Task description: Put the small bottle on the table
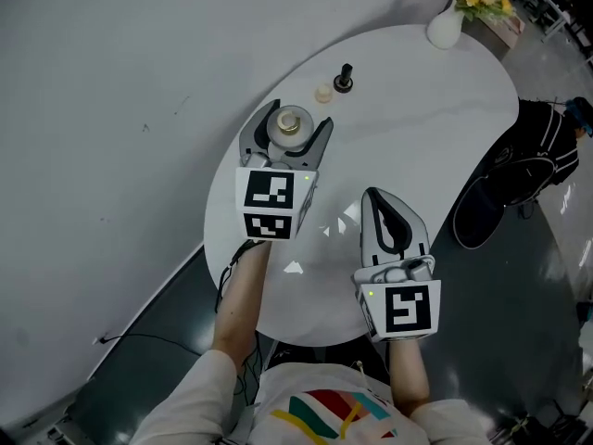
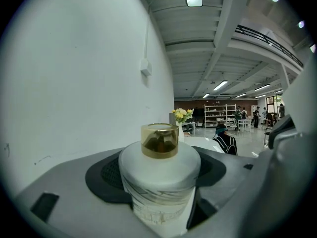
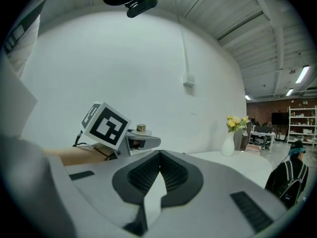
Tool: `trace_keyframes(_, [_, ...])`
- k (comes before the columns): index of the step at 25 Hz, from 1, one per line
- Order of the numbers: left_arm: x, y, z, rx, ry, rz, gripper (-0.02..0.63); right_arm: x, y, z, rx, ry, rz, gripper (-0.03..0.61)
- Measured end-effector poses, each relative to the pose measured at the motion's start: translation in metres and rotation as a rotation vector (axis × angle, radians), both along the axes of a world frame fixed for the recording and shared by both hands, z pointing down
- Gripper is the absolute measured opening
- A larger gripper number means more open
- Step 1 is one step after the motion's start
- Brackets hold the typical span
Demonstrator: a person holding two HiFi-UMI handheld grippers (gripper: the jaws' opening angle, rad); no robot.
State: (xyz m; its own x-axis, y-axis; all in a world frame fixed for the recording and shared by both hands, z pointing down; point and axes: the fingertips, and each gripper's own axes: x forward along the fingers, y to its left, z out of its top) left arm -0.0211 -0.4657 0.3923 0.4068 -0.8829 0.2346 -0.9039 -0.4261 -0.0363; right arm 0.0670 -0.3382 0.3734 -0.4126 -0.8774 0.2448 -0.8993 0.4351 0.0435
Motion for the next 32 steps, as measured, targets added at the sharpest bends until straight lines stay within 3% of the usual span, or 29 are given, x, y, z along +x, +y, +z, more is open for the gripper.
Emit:
trace_keyframes(14, [-0.002, -0.063, 0.068, -0.096, -0.016, -0.023, 0.353, -0.013, -0.011, 0.058, -0.131, -0.024, -0.047, 0.011])
trace_keyframes(32, [-0.008, -0.099, 0.163, -0.221, -0.057, -0.054, 0.353, 0.003, -0.014, 0.115, -0.248, -0.035, -0.037, 0.011])
